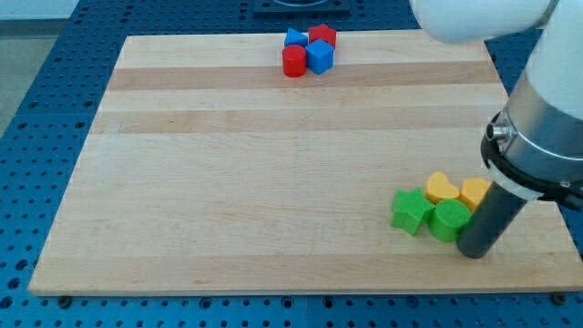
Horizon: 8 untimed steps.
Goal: Separate the red star and red circle from the green star and green circle
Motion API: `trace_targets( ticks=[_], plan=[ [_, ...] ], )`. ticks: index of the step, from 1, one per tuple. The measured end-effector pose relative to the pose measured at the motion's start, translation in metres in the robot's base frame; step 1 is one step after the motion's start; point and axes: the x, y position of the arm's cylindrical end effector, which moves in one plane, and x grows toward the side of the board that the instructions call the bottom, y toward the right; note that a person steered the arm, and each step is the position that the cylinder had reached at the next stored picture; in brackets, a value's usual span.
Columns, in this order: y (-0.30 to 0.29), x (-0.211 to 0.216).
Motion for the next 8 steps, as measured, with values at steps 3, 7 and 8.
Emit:
trace_targets(
  ticks=[3, 7, 8],
  plan=[
    [0.031, -0.018],
    [-0.017, -0.02],
    [-0.029, -0.02]
  ],
)
